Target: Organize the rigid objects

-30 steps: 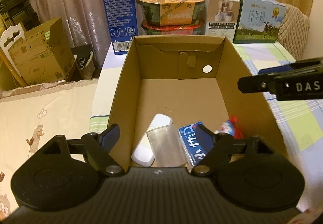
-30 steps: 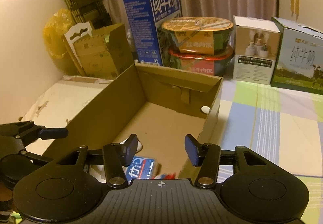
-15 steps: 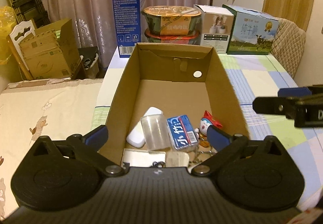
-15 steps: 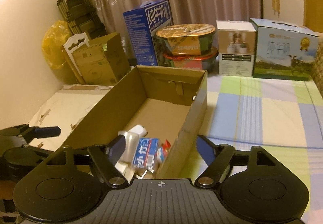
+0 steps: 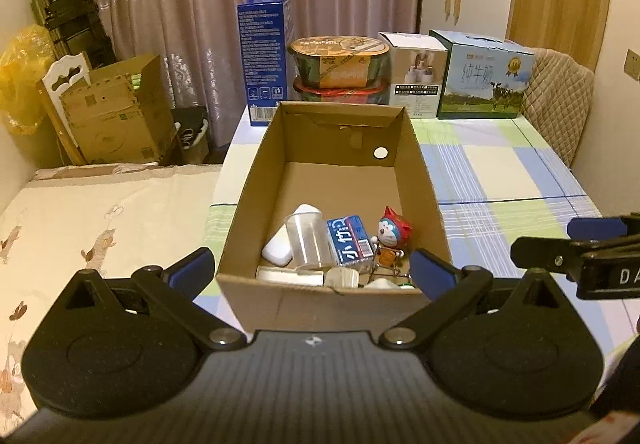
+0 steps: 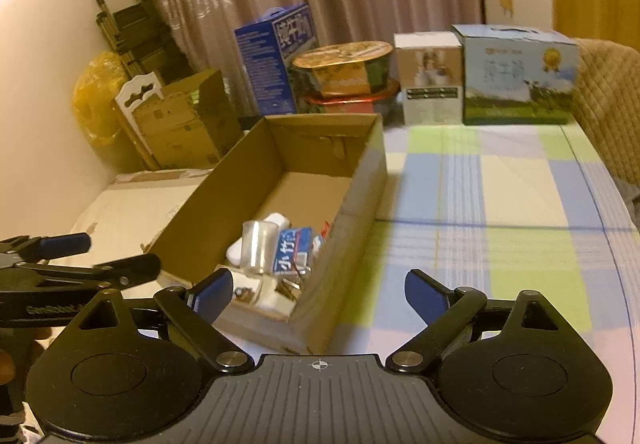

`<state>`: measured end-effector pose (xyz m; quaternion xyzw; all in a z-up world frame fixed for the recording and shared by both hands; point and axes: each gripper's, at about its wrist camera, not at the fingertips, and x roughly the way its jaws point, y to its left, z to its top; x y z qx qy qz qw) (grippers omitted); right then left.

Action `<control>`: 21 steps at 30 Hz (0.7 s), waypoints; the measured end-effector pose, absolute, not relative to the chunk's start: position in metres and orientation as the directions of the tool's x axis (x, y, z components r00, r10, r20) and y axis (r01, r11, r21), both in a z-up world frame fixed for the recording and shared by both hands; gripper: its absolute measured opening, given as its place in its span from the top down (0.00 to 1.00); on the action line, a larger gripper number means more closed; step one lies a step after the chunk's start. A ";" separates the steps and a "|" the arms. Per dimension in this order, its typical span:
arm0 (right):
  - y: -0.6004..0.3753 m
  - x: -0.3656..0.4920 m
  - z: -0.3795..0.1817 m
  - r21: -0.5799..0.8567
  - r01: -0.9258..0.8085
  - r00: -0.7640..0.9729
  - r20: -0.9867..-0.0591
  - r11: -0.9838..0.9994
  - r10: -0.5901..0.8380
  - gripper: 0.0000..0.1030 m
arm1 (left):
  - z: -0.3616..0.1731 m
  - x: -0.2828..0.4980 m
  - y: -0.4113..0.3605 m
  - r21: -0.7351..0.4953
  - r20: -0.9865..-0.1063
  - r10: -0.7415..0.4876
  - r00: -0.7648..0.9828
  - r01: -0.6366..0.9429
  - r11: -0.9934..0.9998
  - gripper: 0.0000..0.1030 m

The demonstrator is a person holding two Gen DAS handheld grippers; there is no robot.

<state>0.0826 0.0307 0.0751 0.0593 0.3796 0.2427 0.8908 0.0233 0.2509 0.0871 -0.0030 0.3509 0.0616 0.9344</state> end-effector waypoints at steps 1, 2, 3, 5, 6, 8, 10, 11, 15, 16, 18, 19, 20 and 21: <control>0.028 0.077 0.077 0.287 -0.385 0.601 -0.644 0.877 0.474 0.12 | 0.090 0.019 0.250 0.033 -0.656 0.114 0.746 -0.123 0.992 0.01; 0.026 0.072 0.078 0.283 -0.385 0.603 -0.643 0.878 0.472 0.12 | 0.092 0.015 0.250 0.028 -0.656 0.117 0.745 -0.132 0.991 0.01; 0.024 0.067 0.079 0.280 -0.387 0.602 -0.645 0.879 0.471 0.12 | 0.094 0.010 0.249 0.025 -0.657 0.121 0.744 -0.139 0.990 0.01; 0.020 0.061 0.079 0.274 -0.382 0.601 -0.651 0.882 0.463 0.12 | 0.097 0.001 0.249 0.013 -0.658 0.120 0.743 -0.148 0.989 0.01; 0.018 0.058 0.079 0.270 -0.377 0.601 -0.657 0.886 0.456 0.12 | 0.098 -0.003 0.249 0.005 -0.657 0.119 0.744 -0.154 0.988 0.01; 0.014 0.053 0.080 0.276 -0.366 0.602 -0.658 0.889 0.452 0.12 | 0.099 -0.011 0.249 -0.008 -0.653 0.122 0.747 -0.168 0.986 0.01; 0.010 0.048 0.080 0.273 -0.361 0.603 -0.661 0.892 0.447 0.12 | 0.099 -0.017 0.247 0.007 -0.651 0.142 0.746 -0.181 0.983 0.01; 0.009 0.045 0.080 0.269 -0.358 0.605 -0.663 0.894 0.441 0.12 | 0.099 -0.020 0.246 0.011 -0.649 0.147 0.746 -0.185 0.983 0.01; 0.009 0.037 0.079 0.255 -0.348 0.607 -0.672 0.902 0.424 0.12 | 0.096 -0.028 0.243 0.007 -0.656 0.142 0.741 -0.183 0.983 0.01; 0.009 0.036 0.078 0.255 -0.349 0.604 -0.675 0.902 0.424 0.12 | 0.095 -0.029 0.242 0.007 -0.658 0.141 0.740 -0.182 0.983 0.01; 0.009 0.034 0.077 0.252 -0.347 0.601 -0.679 0.903 0.420 0.12 | 0.093 -0.032 0.240 0.006 -0.657 0.140 0.741 -0.181 0.984 0.01; 0.009 0.033 0.076 0.249 -0.344 0.602 -0.682 0.905 0.416 0.12 | 0.092 -0.034 0.239 0.004 -0.654 0.135 0.745 -0.175 0.985 0.01; 0.009 0.033 0.075 0.246 -0.343 0.601 -0.684 0.907 0.413 0.12 | 0.091 -0.036 0.238 0.001 -0.653 0.129 0.747 -0.169 0.986 0.01; 0.009 0.032 0.074 0.242 -0.342 0.602 -0.686 0.908 0.410 0.12 | 0.090 -0.036 0.236 0.002 -0.655 0.126 0.745 -0.165 0.986 0.01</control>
